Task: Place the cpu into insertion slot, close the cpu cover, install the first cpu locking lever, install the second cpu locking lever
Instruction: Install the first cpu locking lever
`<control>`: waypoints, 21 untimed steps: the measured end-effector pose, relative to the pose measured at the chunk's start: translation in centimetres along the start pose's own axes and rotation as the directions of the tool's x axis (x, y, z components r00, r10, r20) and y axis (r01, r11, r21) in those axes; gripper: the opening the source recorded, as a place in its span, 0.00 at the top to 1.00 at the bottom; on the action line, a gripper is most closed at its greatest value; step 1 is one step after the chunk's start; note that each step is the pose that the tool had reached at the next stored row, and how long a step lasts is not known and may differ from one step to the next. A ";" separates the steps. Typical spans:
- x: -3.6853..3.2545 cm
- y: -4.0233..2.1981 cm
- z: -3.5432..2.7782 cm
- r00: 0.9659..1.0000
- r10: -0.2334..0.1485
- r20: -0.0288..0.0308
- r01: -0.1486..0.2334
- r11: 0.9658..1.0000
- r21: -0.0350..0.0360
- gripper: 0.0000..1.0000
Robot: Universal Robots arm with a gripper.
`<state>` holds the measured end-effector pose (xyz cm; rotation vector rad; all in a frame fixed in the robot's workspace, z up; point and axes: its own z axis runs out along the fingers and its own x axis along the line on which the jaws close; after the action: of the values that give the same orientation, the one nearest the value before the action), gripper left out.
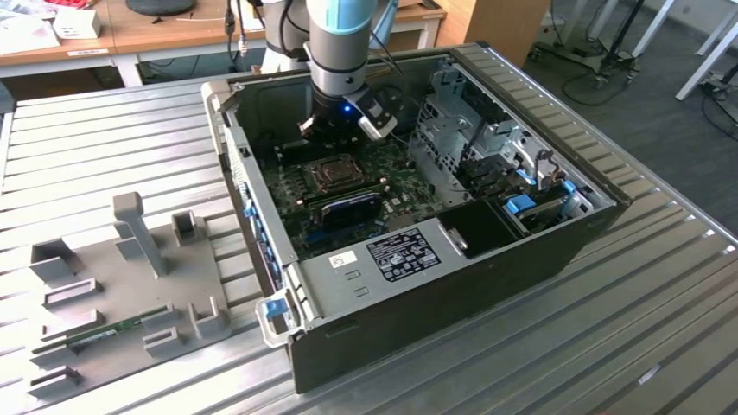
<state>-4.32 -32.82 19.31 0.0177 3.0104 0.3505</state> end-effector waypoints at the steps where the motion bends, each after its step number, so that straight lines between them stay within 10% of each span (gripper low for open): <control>1: 0.00 -0.03 0.01 1.000 0.000 0.000 0.000 1.000 0.000 0.89; 14: 0.00 -0.14 0.02 1.000 0.000 0.001 0.000 1.000 -0.004 0.89; 21: 0.00 -0.15 0.03 1.000 0.001 0.004 -0.001 1.000 -0.021 0.89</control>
<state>-4.32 -32.95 19.24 0.0188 3.0021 0.3817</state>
